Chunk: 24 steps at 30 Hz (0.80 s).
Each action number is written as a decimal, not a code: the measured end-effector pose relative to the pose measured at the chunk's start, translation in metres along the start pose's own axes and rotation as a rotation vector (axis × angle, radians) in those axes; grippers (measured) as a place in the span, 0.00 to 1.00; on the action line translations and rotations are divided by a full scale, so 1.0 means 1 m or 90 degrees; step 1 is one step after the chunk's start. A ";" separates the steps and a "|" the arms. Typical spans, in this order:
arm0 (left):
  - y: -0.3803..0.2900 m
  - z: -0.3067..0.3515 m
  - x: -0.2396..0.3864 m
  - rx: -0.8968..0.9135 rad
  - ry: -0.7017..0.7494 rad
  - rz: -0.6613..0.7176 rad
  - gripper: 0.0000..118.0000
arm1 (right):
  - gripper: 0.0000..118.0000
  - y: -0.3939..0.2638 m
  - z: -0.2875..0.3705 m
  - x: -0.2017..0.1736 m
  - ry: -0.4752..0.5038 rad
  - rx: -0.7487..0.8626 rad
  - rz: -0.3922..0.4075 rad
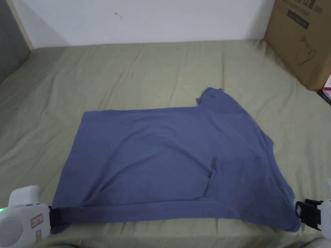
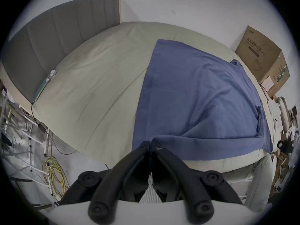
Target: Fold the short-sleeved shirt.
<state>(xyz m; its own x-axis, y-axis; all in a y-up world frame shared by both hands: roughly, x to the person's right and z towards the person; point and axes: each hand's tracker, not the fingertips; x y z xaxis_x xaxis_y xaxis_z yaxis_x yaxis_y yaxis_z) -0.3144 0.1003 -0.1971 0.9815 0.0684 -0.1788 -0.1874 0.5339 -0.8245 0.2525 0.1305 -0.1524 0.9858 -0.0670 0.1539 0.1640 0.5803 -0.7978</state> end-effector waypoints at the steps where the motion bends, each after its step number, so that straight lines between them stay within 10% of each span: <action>1: 0.000 0.001 0.001 0.003 0.002 -0.002 0.01 | 0.45 -0.001 -0.003 -0.001 -0.011 -0.004 0.015; 3: 0.000 0.006 0.007 0.003 -0.001 -0.002 0.01 | 0.74 -0.001 -0.011 -0.005 -0.008 -0.033 0.033; 6: 0.001 0.006 0.009 0.003 0.000 -0.002 0.01 | 0.74 -0.005 -0.032 -0.004 0.044 -0.050 0.032; 10: 0.001 0.007 0.011 -0.001 -0.002 0.002 0.01 | 0.19 -0.008 -0.070 0.010 0.054 -0.155 -0.041; 24: 0.046 0.017 0.010 0.025 0.014 -0.016 0.01 | 0.10 0.067 -0.015 -0.007 0.068 -0.047 0.006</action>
<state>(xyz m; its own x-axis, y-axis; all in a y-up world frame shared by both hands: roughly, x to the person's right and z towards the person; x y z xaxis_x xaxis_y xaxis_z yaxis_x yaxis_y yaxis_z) -0.3128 0.1396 -0.2277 0.9848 0.0362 -0.1700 -0.1602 0.5685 -0.8069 0.2569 0.1580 -0.2155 0.9848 -0.1506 0.0862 0.1531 0.5202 -0.8402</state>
